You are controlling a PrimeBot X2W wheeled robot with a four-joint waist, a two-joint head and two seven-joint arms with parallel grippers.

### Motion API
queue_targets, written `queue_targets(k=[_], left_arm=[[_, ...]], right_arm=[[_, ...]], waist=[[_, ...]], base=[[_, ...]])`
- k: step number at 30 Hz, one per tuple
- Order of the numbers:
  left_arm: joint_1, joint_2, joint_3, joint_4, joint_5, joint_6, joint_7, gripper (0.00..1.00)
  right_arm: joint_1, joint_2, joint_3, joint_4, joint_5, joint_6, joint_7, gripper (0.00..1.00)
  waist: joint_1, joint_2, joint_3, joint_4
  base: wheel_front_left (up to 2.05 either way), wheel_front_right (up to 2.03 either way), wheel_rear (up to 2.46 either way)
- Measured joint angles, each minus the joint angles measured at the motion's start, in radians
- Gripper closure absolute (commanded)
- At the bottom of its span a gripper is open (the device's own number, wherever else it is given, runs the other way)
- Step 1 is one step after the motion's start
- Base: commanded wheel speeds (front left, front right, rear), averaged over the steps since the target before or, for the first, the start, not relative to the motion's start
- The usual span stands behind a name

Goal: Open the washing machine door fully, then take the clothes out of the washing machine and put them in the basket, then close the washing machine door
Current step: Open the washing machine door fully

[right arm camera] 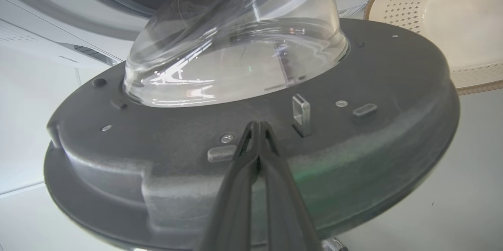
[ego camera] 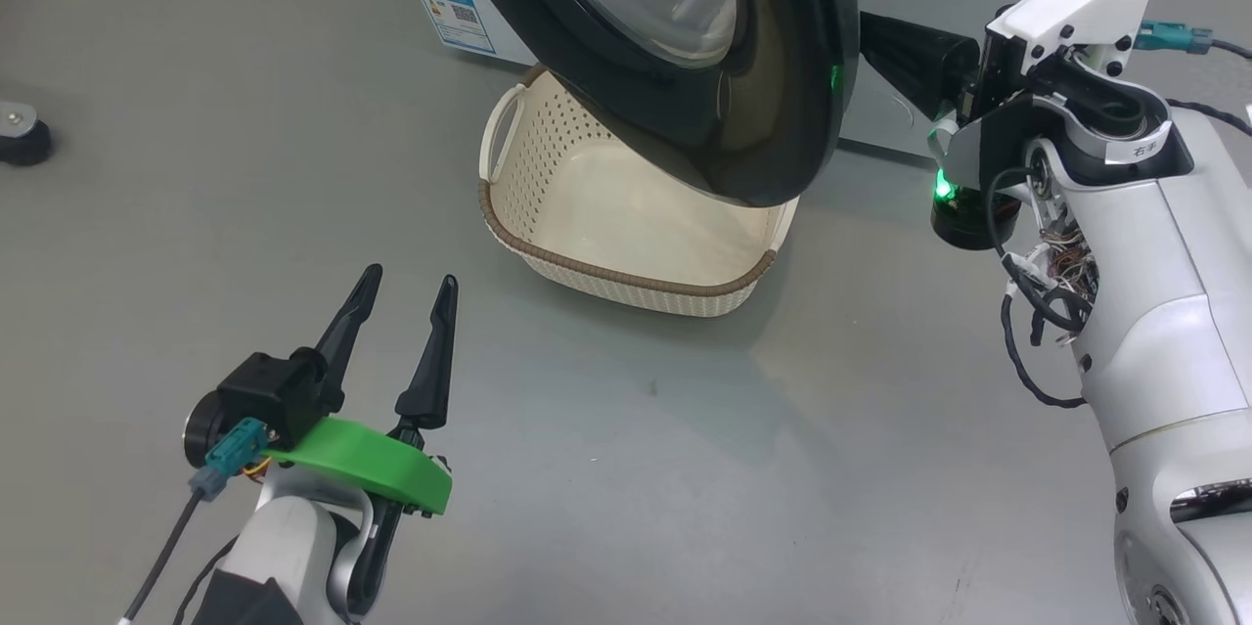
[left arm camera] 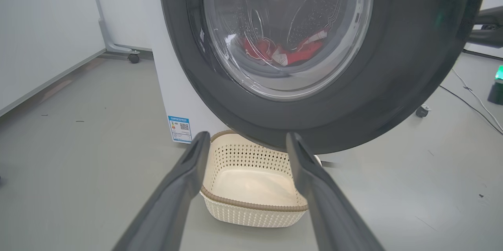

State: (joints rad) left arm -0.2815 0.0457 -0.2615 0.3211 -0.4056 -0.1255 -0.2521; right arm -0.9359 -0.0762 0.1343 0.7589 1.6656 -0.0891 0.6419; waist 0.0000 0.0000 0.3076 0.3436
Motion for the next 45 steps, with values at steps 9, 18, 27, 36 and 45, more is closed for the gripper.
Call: queue_targets(k=[9, 18, 27, 36, 45], left_arm=[[0.010, 0.000, -0.003, -0.004, 0.003, 0.000, 0.000, 0.00], [0.014, 0.000, -0.003, -0.006, 0.003, 0.000, 0.000, 0.00], [0.014, 0.000, -0.006, -0.007, 0.006, 0.000, 0.000, 0.00], [0.014, 0.000, -0.010, -0.007, 0.006, 0.000, 0.000, 0.00], [0.015, -0.001, -0.010, -0.007, 0.006, 0.000, 0.000, 0.00]], right_arm=[[0.024, 0.000, 0.098, -0.026, 0.083, 0.007, 0.009, 1.00], [0.046, -0.001, 0.211, -0.071, 0.163, 0.009, 0.008, 1.00], [0.069, 0.000, 0.309, -0.120, 0.253, 0.009, -0.016, 1.00], [0.087, -0.002, 0.414, -0.162, 0.324, 0.009, -0.050, 1.00], [0.105, -0.002, 0.506, -0.212, 0.404, 0.009, -0.081, 1.00]], waist=[[0.0000, 0.0000, -0.004, 0.000], [0.0000, 0.0000, -0.005, 0.005], [0.0000, 0.0000, -0.010, 0.010], [0.0000, 0.0000, -0.010, 0.018], [0.0000, 0.0000, -0.016, 0.026]], base=[[0.00, 0.00, 0.00], [0.00, 0.00, 0.00], [0.00, 0.00, 0.00], [0.00, 0.00, 0.00], [0.00, 0.00, 0.00]])
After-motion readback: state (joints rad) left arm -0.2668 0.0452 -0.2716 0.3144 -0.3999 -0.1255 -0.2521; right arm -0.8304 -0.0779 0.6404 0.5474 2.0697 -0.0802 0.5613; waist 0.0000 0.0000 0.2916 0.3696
